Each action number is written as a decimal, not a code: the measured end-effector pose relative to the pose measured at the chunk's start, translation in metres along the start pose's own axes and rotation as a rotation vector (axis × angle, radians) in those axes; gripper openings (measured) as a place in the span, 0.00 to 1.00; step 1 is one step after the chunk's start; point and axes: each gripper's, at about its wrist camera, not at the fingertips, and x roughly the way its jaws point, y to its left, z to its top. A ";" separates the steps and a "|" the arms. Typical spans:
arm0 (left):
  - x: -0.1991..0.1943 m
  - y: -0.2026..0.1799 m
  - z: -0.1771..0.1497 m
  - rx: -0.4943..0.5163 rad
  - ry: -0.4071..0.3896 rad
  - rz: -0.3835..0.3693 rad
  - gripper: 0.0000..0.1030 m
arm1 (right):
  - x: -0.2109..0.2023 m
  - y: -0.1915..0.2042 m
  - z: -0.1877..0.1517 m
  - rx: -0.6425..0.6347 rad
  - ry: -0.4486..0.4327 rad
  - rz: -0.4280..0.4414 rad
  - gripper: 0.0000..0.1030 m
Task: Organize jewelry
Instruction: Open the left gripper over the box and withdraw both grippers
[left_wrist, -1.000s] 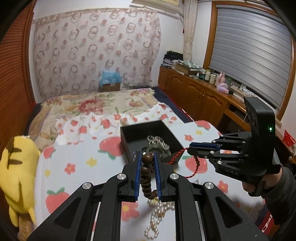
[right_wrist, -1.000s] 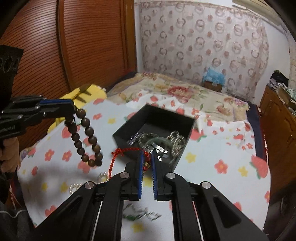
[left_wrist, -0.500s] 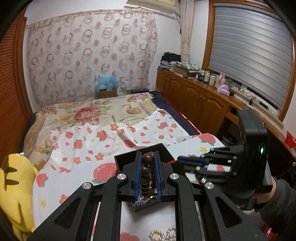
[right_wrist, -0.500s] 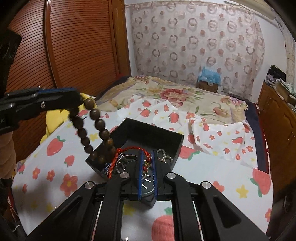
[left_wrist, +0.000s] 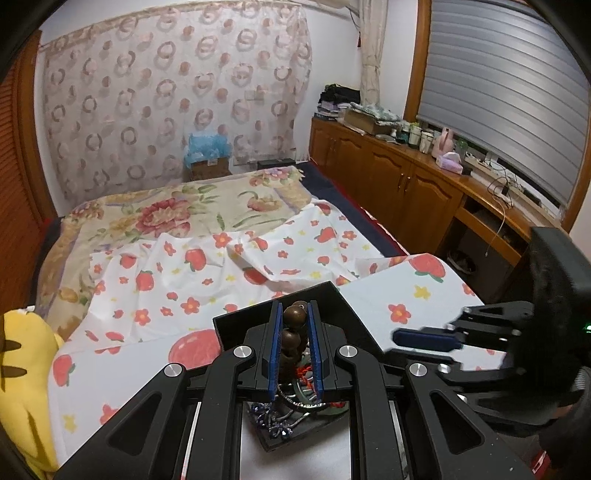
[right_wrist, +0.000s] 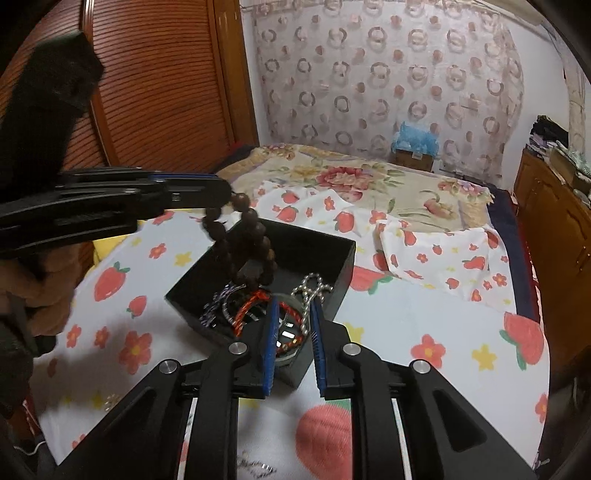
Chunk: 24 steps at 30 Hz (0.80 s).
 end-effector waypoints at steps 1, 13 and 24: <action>0.001 -0.001 0.000 0.001 0.002 -0.001 0.12 | -0.003 0.000 -0.003 -0.003 0.002 0.006 0.18; -0.008 -0.004 -0.020 0.003 -0.003 0.007 0.28 | -0.010 0.030 -0.075 0.035 0.137 0.055 0.19; -0.035 0.007 -0.083 -0.019 0.059 0.034 0.28 | -0.010 0.045 -0.091 0.076 0.142 -0.013 0.29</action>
